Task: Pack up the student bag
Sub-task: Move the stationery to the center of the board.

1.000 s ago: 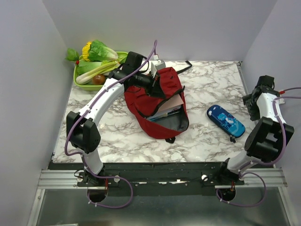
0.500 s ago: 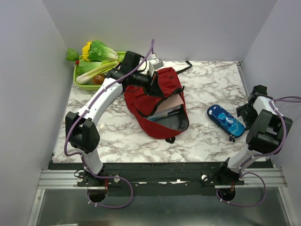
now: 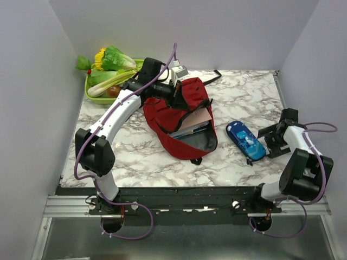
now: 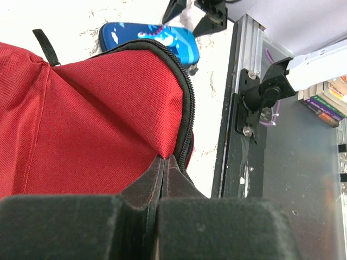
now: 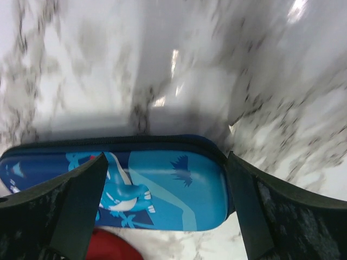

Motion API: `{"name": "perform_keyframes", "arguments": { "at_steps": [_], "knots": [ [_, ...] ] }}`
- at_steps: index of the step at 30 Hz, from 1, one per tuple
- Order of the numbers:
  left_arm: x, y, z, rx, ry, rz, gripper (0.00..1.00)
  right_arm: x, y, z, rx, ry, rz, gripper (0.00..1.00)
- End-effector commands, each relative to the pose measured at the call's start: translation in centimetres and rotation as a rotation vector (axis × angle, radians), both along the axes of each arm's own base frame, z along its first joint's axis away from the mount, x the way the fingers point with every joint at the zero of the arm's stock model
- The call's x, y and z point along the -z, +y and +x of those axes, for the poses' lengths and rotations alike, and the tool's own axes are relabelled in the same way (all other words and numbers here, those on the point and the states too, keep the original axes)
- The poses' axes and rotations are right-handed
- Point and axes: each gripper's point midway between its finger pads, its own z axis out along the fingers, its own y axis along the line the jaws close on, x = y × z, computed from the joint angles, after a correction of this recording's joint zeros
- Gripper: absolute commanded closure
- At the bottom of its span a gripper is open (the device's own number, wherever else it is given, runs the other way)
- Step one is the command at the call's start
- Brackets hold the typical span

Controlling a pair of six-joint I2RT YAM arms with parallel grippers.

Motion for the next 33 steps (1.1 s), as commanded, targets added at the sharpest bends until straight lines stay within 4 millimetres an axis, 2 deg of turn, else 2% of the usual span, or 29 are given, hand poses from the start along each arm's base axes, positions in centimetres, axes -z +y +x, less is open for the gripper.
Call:
{"name": "perform_keyframes", "arguments": {
  "at_steps": [1, 4, 7, 9, 13, 16, 19, 21, 23, 24, 26, 28, 29, 30, 31, 33],
  "knots": [
    [-4.5, 0.0, -1.8, 0.049, -0.045, -0.099, 1.0, -0.1, 6.4, -1.3, -0.065, -0.038, 0.2, 0.0],
    [-4.8, 0.0, -1.7, 0.046, -0.051, -0.102, 1.0, -0.1, 9.5, -2.2, -0.114, -0.042, 0.249, 0.0],
    [-4.9, 0.0, -1.7, 0.042, -0.05, -0.101, 1.0, -0.1, 11.2, -3.2, -0.115, -0.044, 0.287, 0.0],
    [-4.6, 0.0, -1.8, 0.039, -0.044, -0.096, 1.0, -0.7, 11.0, -3.5, -0.116, -0.055, 0.274, 0.0],
    [-4.3, 0.2, -1.9, 0.038, -0.043, -0.086, 1.0, -3.5, 8.9, -1.8, -0.191, -0.121, 0.136, 0.0],
    [-4.1, 0.4, -2.2, 0.041, -0.041, -0.074, 1.0, -4.1, 7.9, -0.5, -0.245, -0.14, 0.072, 0.0],
    [-3.6, 0.5, -2.2, 0.047, -0.046, -0.06, 1.0, -3.5, 7.4, 0.7, -0.293, -0.16, 0.036, 0.0],
    [-3.6, 0.6, -2.3, 0.048, -0.044, -0.051, 1.0, -2.1, 7.5, 1.6, -0.321, -0.183, 0.036, 0.0],
    [-3.4, 0.6, -2.1, 0.042, -0.036, -0.045, 1.0, -1.8, 8.3, 3.2, -0.365, -0.256, 0.068, 0.0],
    [-3.7, 0.6, -2.2, 0.043, -0.043, -0.049, 1.0, -0.8, 8.7, 3.1, -0.384, -0.248, 0.09, 0.0],
    [-3.5, 0.5, -1.9, 0.039, -0.036, -0.044, 1.0, -0.9, 9.8, 4.3, -0.433, -0.325, 0.132, 0.0],
    [-3.8, 0.5, -1.8, 0.038, -0.039, -0.046, 1.0, -0.5, 11.5, 3.9, -0.485, -0.362, 0.216, 0.0],
    [-3.7, 0.4, -1.7, 0.035, -0.04, -0.043, 1.0, -1.0, 12.1, 4.8, -0.516, -0.43, 0.23, 0.0],
    [-3.6, 0.5, -1.5, 0.032, -0.038, -0.041, 1.0, -1.1, 12.6, 4.7, -0.53, -0.451, 0.25, 0.0],
    [-3.6, 0.4, -1.5, 0.033, -0.04, -0.043, 1.0, -0.3, 13.6, 3.6, -0.543, -0.449, 0.306, 0.0],
    [-3.5, 0.3, -1.4, 0.031, -0.035, -0.04, 1.0, -0.2, 14.2, 3.5, -0.557, -0.487, 0.336, 0.0]
  ]
}}
